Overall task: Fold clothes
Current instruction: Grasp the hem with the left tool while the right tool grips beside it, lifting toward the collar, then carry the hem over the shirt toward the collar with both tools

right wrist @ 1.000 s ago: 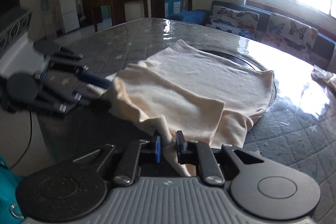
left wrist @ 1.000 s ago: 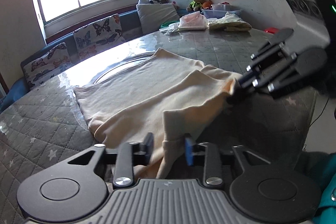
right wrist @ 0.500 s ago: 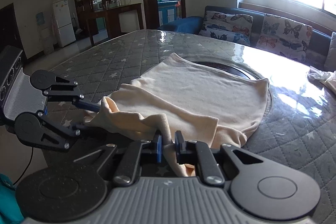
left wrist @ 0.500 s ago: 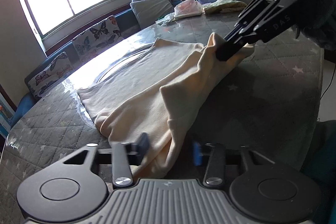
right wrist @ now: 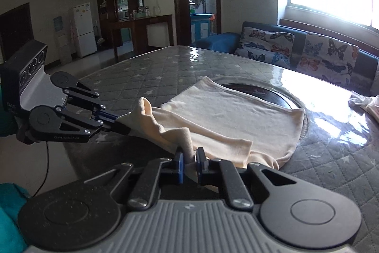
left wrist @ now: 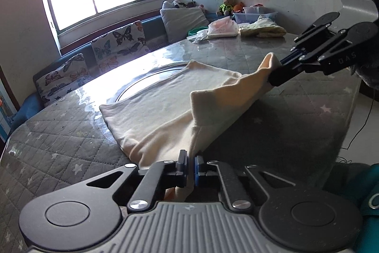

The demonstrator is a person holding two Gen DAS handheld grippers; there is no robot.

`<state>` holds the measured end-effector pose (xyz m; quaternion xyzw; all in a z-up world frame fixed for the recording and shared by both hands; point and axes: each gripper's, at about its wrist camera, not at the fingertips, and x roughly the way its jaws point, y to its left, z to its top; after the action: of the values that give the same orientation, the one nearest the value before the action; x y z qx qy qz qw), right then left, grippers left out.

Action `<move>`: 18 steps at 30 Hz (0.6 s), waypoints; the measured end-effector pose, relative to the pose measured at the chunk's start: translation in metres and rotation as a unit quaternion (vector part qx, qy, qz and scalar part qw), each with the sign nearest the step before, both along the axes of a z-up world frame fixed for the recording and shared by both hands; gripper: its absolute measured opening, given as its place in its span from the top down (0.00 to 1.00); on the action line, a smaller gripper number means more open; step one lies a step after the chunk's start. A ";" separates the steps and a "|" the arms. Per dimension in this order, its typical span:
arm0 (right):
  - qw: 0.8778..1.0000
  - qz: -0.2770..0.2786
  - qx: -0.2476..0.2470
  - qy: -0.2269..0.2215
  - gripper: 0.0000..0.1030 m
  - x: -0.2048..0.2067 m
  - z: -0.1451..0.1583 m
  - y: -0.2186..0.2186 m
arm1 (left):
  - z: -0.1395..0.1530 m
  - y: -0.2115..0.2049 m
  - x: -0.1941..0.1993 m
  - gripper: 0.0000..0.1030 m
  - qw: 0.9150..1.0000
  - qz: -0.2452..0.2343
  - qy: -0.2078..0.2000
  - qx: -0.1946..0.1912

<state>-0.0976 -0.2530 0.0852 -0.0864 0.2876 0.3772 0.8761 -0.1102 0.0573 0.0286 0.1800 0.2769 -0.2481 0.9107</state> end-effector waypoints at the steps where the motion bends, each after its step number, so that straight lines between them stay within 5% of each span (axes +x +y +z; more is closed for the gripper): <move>1: 1.000 0.005 0.001 0.004 0.91 -0.007 0.003 -0.002 | 0.003 0.002 -0.008 0.94 1.000 -0.001 0.004 -0.004; 9: 0.998 0.054 -0.019 0.028 0.91 -0.057 0.025 -0.008 | 0.027 0.003 -0.061 0.94 1.000 -0.027 0.012 -0.007; 18: 1.000 0.019 -0.003 0.010 0.91 -0.013 0.038 -0.009 | 0.045 -0.005 -0.007 0.94 1.000 -0.010 -0.020 -0.010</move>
<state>-0.1105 -0.2622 0.1229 -0.0908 0.2955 0.3938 0.8657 -0.1173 0.0528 0.0740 0.1782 0.2542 -0.2565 0.9153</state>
